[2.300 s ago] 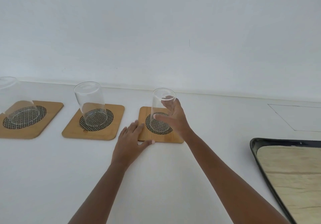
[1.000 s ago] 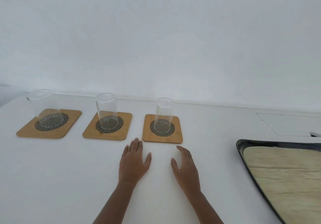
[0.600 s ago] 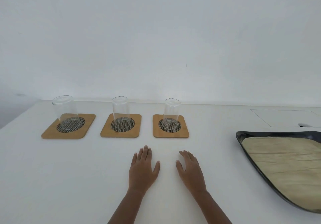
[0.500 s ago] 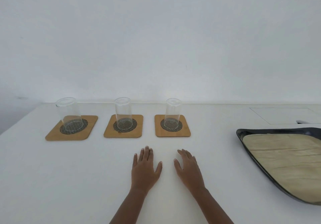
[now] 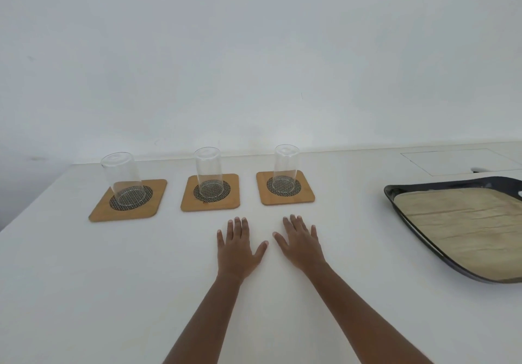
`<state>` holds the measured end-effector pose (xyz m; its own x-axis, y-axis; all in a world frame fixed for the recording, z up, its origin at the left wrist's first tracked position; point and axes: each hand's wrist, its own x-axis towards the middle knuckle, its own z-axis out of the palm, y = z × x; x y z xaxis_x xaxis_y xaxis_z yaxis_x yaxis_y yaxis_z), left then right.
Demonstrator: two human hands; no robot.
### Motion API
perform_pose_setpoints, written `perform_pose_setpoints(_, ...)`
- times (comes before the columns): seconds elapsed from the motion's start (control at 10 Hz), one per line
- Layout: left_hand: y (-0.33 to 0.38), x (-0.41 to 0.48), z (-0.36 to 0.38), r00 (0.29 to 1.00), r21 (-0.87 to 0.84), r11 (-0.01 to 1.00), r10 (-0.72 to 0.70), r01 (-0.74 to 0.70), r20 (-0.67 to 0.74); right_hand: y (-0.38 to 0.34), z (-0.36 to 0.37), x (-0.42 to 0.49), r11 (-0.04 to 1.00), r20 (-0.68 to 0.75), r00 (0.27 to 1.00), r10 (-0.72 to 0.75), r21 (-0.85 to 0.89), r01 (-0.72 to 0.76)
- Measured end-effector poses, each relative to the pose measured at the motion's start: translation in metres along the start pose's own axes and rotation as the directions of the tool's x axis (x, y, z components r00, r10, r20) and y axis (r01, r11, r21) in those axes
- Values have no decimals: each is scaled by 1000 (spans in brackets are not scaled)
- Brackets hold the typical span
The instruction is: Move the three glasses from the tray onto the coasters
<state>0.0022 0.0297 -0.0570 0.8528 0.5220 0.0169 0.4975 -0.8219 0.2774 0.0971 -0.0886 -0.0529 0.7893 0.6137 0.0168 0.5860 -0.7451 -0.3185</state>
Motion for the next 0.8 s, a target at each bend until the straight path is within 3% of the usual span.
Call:
perform_pose_setpoints(0.5,1,0,11,997,57,998,-13,17,-71,9,10,-1,1000,-31,999,-17,-21,16)
perform_pose_setpoints(0.7,1,3,1,996,68,998,12,-6,-83,9,-12,-3,998,68,997,-27,57,23)
perform_pose_setpoints(0.8,2,18,-22,977,64,998,30,-17,-211,14,-53,-3,997,16,999,-39,67,38)
